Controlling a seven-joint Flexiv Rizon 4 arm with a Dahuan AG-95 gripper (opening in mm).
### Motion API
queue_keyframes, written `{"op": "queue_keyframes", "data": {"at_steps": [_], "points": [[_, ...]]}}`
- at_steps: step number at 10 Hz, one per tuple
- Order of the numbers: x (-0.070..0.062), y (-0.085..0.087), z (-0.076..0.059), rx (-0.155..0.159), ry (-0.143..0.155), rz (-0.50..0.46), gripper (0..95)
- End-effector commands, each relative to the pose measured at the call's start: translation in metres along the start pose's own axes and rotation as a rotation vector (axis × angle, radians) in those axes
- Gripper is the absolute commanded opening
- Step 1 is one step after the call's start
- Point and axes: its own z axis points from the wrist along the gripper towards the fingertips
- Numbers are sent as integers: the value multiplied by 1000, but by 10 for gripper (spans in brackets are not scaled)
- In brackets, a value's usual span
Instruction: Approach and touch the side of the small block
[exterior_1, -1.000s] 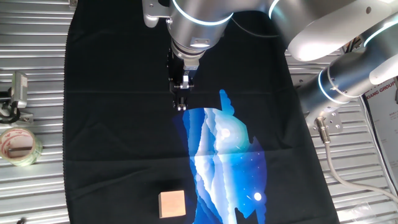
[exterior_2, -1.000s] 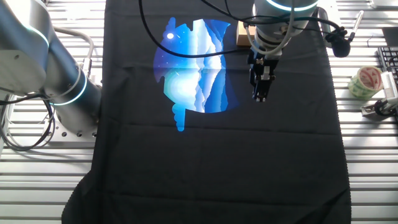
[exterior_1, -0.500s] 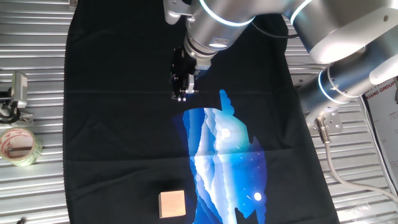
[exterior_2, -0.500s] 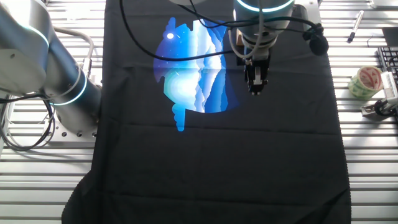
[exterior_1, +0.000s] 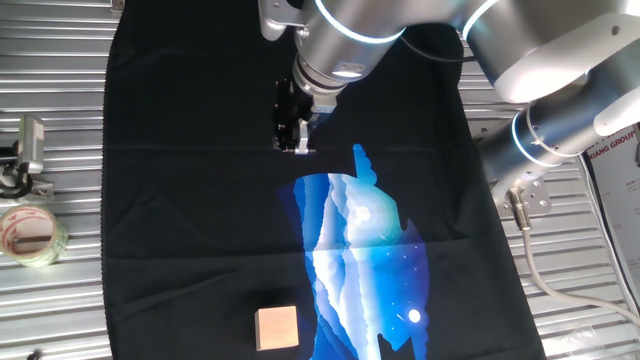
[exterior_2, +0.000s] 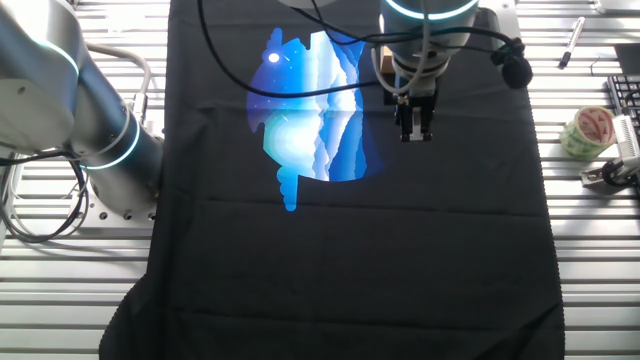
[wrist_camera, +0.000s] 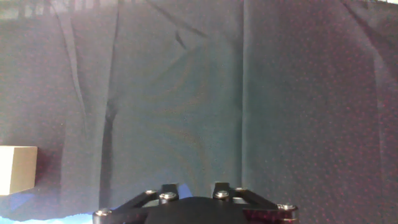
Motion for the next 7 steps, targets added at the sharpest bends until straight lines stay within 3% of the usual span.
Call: {"op": "queue_keyframes", "data": {"at_steps": [1,7], "points": [[-1,0,1,4,-3,1,0],[0,1,6,5,-4,3,0]]}}
